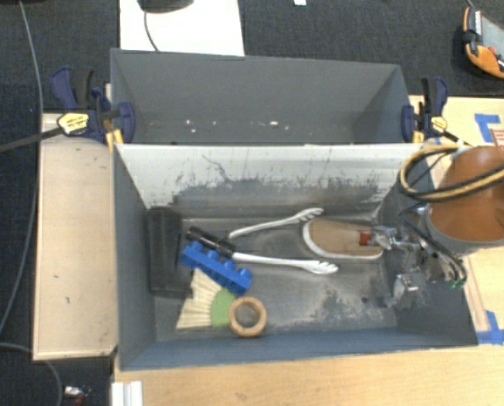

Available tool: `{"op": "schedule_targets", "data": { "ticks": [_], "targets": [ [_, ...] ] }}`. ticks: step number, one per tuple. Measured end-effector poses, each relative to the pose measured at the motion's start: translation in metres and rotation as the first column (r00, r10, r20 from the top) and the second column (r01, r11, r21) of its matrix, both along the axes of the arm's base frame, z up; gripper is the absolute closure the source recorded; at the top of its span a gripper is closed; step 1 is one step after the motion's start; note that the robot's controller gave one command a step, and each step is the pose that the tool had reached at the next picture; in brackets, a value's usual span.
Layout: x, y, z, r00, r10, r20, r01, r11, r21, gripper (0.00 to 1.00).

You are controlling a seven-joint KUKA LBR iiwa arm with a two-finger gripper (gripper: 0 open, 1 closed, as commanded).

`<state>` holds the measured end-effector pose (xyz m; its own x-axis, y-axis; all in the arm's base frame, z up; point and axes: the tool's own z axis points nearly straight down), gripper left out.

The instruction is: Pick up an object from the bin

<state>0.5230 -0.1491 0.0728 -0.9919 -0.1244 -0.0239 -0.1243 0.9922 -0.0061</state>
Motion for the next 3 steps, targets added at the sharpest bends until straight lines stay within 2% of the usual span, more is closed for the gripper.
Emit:
{"op": "schedule_targets", "data": {
  "ticks": [1,2,3],
  "targets": [
    [-0.016,0.086,-0.001,0.918,-0.396,-0.004,0.396,0.918,0.018,0.0],
    [-0.023,-0.001,0.007,0.996,-0.092,0.008,0.092,0.996,0.004,1.0],
    [-0.023,-0.001,0.007,0.996,-0.091,0.008,0.091,0.996,0.004,1.0]
  ]
}}
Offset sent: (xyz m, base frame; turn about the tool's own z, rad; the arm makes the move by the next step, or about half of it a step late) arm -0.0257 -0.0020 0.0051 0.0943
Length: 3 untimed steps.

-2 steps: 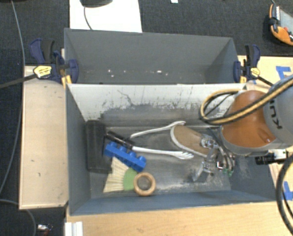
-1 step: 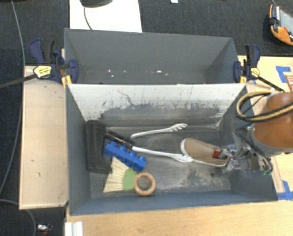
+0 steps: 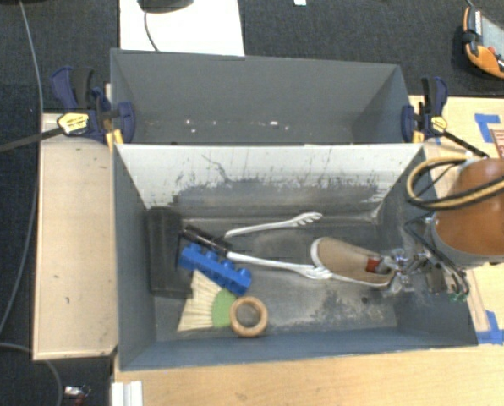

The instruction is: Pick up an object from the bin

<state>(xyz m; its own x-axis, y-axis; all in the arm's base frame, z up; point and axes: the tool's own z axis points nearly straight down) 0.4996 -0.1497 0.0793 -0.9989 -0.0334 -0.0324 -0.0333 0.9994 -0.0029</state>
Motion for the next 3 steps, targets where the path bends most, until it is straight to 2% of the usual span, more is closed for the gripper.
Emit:
{"op": "schedule_targets", "data": {
  "ticks": [1,2,3],
  "targets": [
    [-0.01,0.0,0.067,1.0,0.008,0.006,-0.008,1.0,-0.002,0.0],
    [-0.011,0.0,0.066,1.0,0.007,0.003,-0.007,1.0,0.0,0.0],
    [-0.002,0.028,-0.008,1.0,-0.024,0.009,0.024,1.0,0.0,0.0]
  ]
}}
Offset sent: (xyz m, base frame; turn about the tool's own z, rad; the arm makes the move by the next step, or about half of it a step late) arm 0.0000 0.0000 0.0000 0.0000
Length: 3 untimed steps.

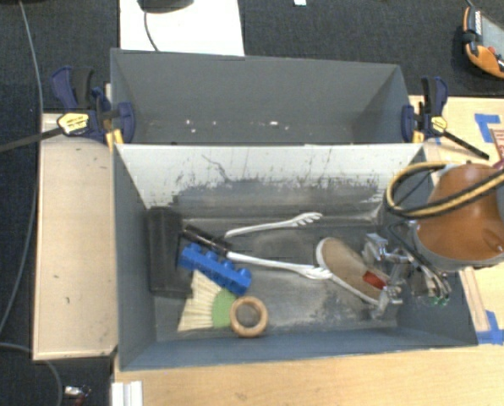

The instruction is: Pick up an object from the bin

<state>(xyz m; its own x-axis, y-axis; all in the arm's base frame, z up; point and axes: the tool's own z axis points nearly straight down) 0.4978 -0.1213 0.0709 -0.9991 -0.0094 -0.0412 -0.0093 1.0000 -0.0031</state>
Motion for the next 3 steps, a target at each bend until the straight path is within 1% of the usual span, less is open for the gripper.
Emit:
{"op": "schedule_targets", "data": {
  "ticks": [1,2,3],
  "targets": [
    [-0.013,-0.006,0.001,0.999,0.044,0.009,-0.044,0.999,-0.007,1.0],
    [-0.013,-0.006,0.001,0.999,0.046,0.009,-0.046,0.999,-0.007,1.0],
    [-0.015,-0.001,0.116,0.998,0.056,0.003,-0.056,0.998,-0.006,1.0]
  ]
}}
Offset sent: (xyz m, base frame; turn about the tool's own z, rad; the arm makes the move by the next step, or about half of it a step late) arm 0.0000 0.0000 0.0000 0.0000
